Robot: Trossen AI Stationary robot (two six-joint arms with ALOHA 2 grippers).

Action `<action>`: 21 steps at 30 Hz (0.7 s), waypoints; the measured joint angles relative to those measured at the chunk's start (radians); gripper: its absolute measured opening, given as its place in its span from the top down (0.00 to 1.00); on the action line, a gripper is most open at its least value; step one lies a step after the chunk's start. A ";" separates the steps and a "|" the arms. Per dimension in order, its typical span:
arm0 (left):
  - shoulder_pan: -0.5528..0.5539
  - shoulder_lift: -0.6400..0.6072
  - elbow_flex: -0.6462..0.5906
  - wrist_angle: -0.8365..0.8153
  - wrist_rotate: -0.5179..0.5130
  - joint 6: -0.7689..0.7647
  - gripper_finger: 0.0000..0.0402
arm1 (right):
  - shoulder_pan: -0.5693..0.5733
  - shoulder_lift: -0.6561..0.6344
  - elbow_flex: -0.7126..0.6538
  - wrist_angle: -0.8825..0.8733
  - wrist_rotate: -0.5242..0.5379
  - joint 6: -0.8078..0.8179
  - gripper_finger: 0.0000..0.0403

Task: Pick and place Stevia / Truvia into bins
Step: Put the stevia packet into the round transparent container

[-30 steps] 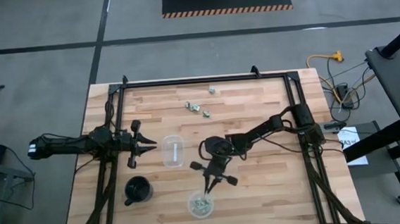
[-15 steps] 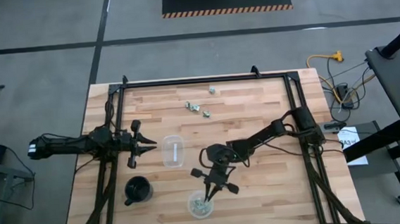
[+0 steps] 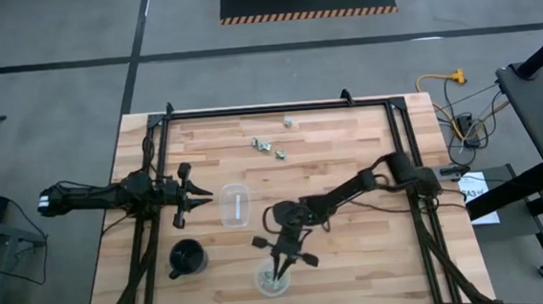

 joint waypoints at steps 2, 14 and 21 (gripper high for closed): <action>0.000 0.000 0.000 -0.001 0.000 0.000 0.86 | 0.003 0.071 0.069 -0.005 -0.014 0.061 0.98; 0.000 0.002 0.000 -0.001 0.000 0.000 0.86 | -0.003 0.124 0.174 -0.034 -0.137 0.110 0.98; 0.000 0.002 0.000 -0.001 0.000 0.000 0.86 | -0.023 0.123 0.163 -0.056 -0.136 0.108 0.98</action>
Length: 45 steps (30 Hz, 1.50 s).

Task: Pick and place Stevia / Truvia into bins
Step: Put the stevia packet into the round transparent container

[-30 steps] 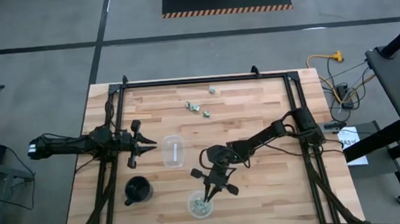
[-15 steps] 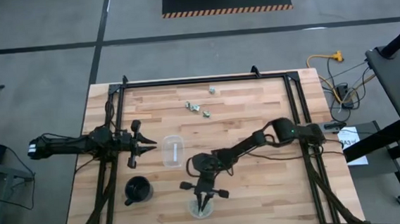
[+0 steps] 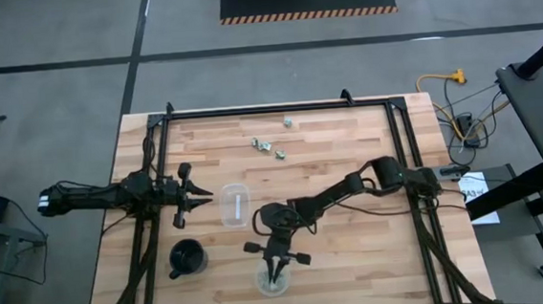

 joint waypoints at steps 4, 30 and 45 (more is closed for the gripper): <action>0.000 0.000 0.000 0.000 0.000 0.000 0.86 | -0.013 0.000 0.000 -0.032 0.000 0.004 0.98; 0.000 0.004 0.000 -0.001 0.000 0.000 0.86 | -0.041 0.000 0.001 -0.093 0.026 0.017 0.66; 0.000 0.007 0.000 -0.001 0.000 0.000 0.86 | -0.057 -0.006 0.002 -0.173 0.024 -0.013 0.59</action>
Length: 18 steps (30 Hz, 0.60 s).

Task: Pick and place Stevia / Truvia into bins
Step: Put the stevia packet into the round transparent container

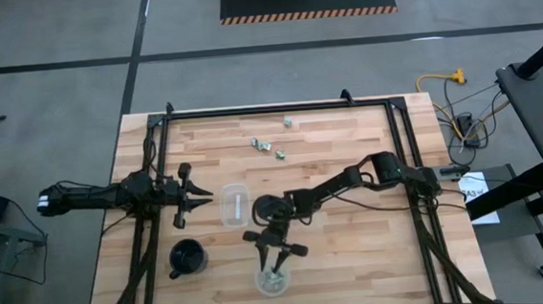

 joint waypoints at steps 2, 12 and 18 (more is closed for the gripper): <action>0.000 0.000 0.000 0.000 0.000 0.000 0.86 | 0.001 0.000 0.000 -0.001 0.000 0.000 0.59; 0.000 0.002 0.000 0.000 0.000 0.000 0.86 | 0.010 -0.003 0.000 -0.018 -0.041 -0.034 0.72; 0.000 0.002 0.000 0.000 0.000 0.000 0.86 | 0.008 -0.015 0.000 -0.017 -0.059 -0.030 0.95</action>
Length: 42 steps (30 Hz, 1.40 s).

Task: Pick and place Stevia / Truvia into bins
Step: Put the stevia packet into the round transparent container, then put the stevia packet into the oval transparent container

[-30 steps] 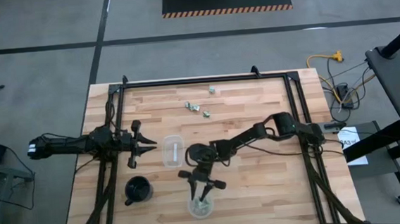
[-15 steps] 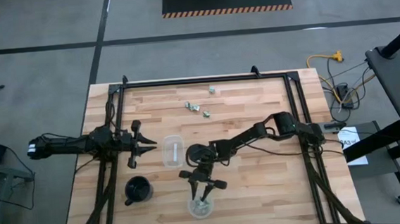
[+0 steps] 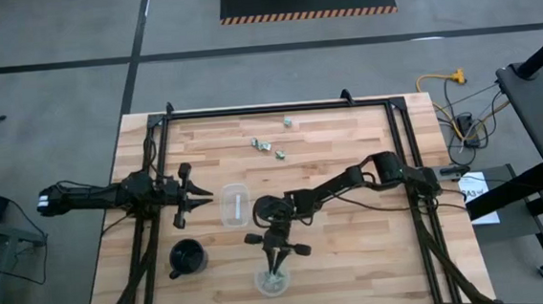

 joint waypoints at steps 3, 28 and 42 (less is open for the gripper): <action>0.000 0.000 0.000 0.000 0.000 0.000 0.86 | 0.000 0.000 0.000 -0.014 0.000 0.023 0.94; 0.000 0.002 0.000 0.000 0.000 0.000 0.86 | 0.020 0.000 0.012 -0.022 0.096 0.075 0.41; 0.000 0.002 0.000 0.000 0.000 0.000 0.86 | 0.016 0.000 0.054 -0.024 0.109 0.177 0.42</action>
